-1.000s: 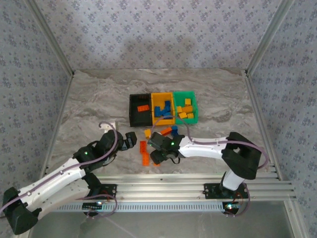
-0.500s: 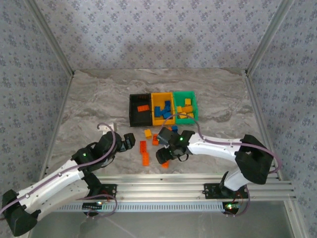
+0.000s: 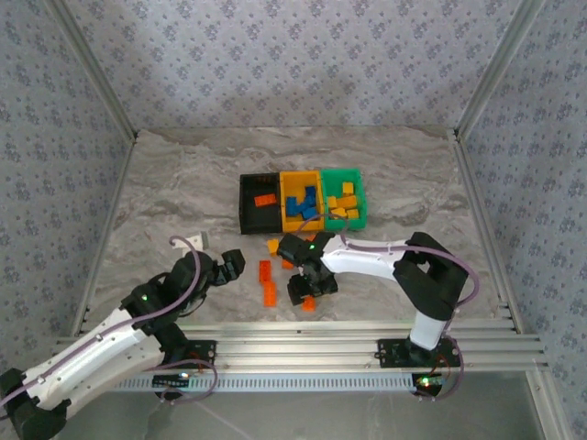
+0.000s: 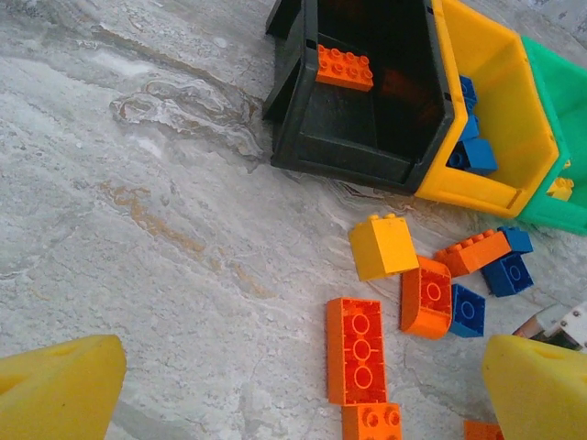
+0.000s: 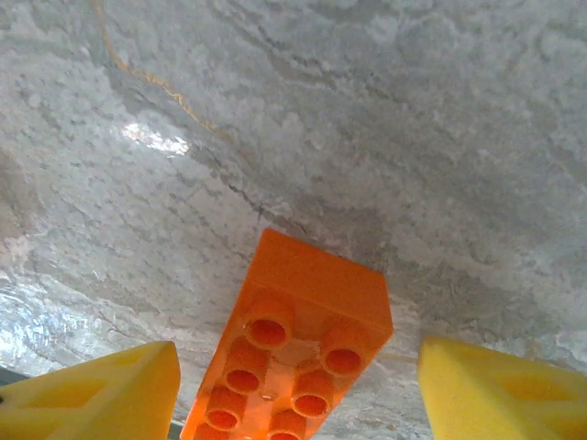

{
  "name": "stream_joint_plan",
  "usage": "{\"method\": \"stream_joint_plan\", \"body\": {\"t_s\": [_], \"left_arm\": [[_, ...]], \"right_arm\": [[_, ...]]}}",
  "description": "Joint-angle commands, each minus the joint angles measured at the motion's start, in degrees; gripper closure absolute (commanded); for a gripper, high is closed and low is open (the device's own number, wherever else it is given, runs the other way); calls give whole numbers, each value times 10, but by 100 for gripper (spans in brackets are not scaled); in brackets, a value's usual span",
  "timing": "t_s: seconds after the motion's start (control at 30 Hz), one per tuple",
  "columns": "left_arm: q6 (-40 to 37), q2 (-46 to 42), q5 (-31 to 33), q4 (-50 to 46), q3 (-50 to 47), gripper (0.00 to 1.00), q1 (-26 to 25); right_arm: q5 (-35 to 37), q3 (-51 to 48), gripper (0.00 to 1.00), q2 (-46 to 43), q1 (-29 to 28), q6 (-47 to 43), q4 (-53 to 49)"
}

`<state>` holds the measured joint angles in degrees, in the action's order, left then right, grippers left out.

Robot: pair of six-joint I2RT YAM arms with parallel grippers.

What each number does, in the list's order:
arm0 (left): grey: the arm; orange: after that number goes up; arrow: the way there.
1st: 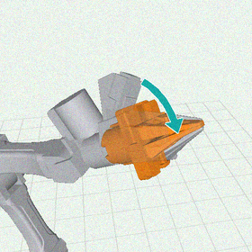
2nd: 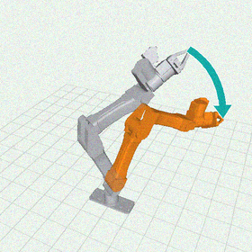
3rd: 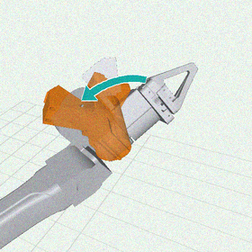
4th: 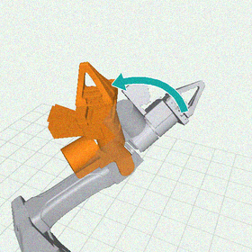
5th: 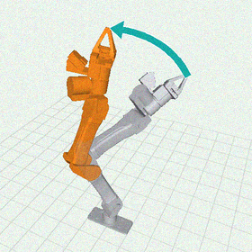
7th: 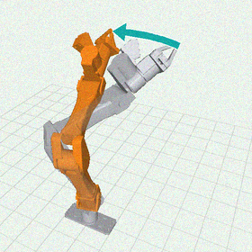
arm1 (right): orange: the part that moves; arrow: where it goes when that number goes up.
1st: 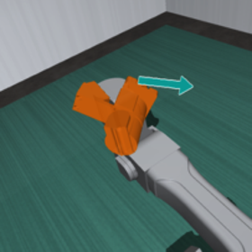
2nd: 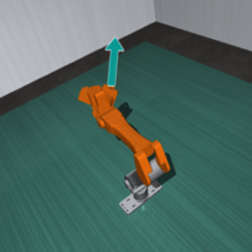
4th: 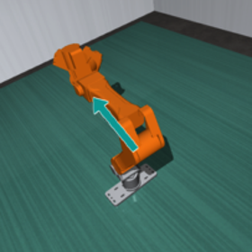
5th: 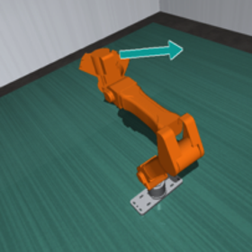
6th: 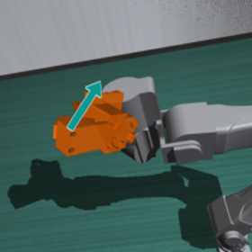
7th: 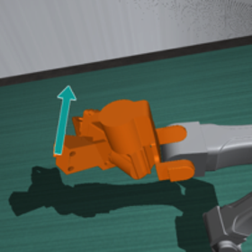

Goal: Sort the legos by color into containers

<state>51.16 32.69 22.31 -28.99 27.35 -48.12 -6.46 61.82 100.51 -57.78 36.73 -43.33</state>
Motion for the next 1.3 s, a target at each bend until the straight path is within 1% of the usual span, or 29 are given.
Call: {"method": "stream_joint_plan", "body": {"t_s": [0.0,0.17,0.3,0.4,0.53,0.63,0.8,0.9,1.03,1.07,1.17,1.27], "left_arm": [[3,2,-4,-3,2,1,-2],[-1,15,-5,-9,15,0,-2],[-11,33,-7,-10,27,1,-2],[-19,43,-12,-9,34,1,-2],[-18,52,-17,-8,36,0,-2],[-14,63,-21,-11,36,1,-1],[-18,80,-36,-17,41,0,-1],[-23,87,-43,-17,40,1,-2],[-34,99,-55,-12,40,1,-1],[-39,103,-59,-10,42,1,-1],[-52,121,-79,-3,49,1,-1],[-68,144,-108,5,57,1,-1]], "right_arm": [[16,6,36,14,-1,1,-42],[22,-16,53,-16,0,-2,-8],[44,-21,63,-60,5,-32,19],[60,-4,67,-96,25,-53,37],[66,56,67,-107,71,-83,83],[66,130,67,-70,104,-101,131],[59,267,65,47,128,-137,188],[53,345,64,119,136,-142,195],[54,430,62,193,142,-147,186],[52,448,59,208,143,-150,185],[55,488,42,232,143,-153,178],[55,499,34,227,145,-149,180]]}}
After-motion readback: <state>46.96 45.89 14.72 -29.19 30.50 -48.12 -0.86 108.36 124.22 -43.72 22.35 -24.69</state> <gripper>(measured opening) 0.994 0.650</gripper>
